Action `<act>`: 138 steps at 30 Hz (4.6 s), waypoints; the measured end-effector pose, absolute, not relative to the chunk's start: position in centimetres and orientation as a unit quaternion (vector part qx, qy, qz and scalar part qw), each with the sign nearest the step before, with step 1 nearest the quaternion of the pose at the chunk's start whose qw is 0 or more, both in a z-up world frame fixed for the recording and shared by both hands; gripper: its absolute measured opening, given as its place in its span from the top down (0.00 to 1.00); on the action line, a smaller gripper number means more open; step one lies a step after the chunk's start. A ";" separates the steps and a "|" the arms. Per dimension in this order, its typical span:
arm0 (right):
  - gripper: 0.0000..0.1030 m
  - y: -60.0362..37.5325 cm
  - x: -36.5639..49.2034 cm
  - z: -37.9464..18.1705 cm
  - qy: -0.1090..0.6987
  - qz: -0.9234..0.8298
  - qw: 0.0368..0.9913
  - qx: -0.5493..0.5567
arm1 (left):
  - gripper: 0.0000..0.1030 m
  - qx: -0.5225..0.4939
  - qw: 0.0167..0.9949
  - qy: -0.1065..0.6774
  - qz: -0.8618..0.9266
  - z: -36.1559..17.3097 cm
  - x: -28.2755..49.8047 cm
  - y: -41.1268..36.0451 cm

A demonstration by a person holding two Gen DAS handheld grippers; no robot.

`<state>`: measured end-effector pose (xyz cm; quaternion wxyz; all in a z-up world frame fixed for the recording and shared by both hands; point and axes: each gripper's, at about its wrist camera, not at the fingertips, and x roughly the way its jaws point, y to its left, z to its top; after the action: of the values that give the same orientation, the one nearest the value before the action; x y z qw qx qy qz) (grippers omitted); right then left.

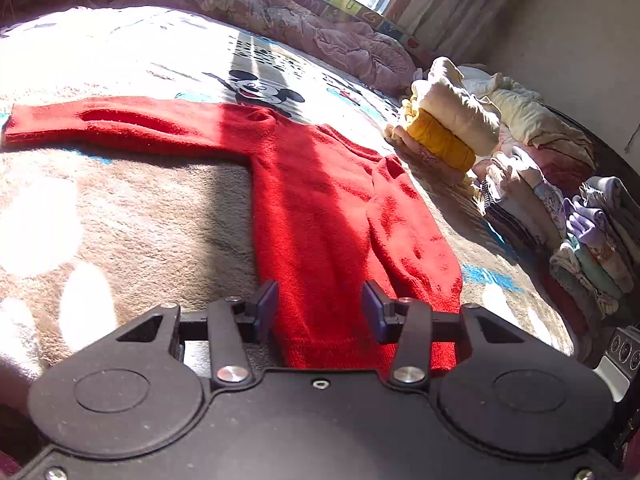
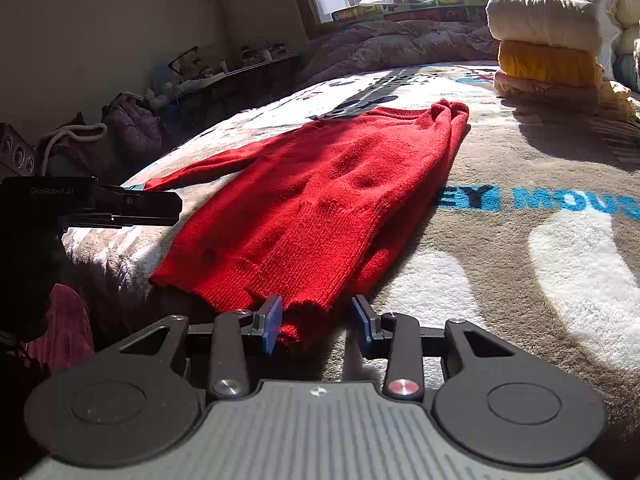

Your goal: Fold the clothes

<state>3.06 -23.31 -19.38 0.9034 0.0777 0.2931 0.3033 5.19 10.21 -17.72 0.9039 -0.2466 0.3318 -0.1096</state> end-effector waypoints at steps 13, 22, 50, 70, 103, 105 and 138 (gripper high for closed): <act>0.62 -23.1 2.9 -17.8 0.245 0.340 0.903 0.093 | 0.57 -0.430 0.858 0.279 0.028 -20.0 7.3 19.4; 0.62 -24.0 4.2 -18.8 0.249 0.323 0.906 0.111 | 0.60 -0.509 0.823 0.220 0.120 -19.9 11.5 25.8; 0.47 -33.8 8.8 -22.9 0.204 0.305 0.786 0.498 | 0.91 -0.142 0.952 0.190 -0.192 -5.0 16.4 -4.0; 0.40 -37.6 10.6 -25.1 0.200 0.190 0.799 0.534 | 0.57 -0.047 0.940 0.279 -0.191 -11.6 8.9 -3.4; 0.36 -33.4 19.4 -19.4 0.307 0.202 0.895 0.254 | 0.61 -0.094 0.938 0.307 -0.129 -16.8 1.1 3.3; 0.36 -32.6 21.9 -19.5 0.323 0.223 0.887 0.243 | 0.60 -0.087 0.939 0.305 -0.132 -16.8 1.0 3.0; 0.91 -27.1 30.5 -14.6 0.380 0.271 0.881 0.077 | 0.59 -0.073 0.928 0.296 -0.213 -16.3 0.5 3.1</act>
<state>30.54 -27.07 -14.55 0.8808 0.0774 0.3802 0.2715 0.53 3.14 -16.33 0.9284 -0.0727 0.2958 -0.2128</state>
